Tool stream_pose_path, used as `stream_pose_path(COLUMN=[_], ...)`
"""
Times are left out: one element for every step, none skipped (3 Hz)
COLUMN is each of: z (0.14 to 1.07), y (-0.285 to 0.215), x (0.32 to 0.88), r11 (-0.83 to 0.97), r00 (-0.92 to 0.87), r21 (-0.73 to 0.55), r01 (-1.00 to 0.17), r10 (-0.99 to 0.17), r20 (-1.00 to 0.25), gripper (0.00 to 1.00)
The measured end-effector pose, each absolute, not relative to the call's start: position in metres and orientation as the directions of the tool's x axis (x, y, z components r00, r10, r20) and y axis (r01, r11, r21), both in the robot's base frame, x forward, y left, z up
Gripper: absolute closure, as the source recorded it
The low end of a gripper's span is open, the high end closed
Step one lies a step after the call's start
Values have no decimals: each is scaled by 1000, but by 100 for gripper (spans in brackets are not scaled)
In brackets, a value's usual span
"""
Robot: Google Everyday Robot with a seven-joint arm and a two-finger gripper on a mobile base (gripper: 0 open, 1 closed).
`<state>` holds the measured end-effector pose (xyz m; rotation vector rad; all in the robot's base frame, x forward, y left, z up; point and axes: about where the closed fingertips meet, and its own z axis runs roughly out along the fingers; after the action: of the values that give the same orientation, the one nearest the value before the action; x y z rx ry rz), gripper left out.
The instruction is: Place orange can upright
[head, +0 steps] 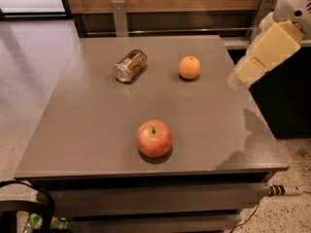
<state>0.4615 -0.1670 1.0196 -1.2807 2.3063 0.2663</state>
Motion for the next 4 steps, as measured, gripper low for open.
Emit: stream_pose_path(z=[1028, 1028, 1029, 1030], y=[-140, -109, -104, -104], x=[475, 496, 500, 500], r11=[630, 689, 746, 747], r00=[-526, -590, -647, -648], r21=[-48, -61, -40, -39], r01=[-775, -722, -664, -664], r10=[-686, -659, -601, -599], r20=[-502, -467, -469, -470], gripper=[0, 0, 0, 0])
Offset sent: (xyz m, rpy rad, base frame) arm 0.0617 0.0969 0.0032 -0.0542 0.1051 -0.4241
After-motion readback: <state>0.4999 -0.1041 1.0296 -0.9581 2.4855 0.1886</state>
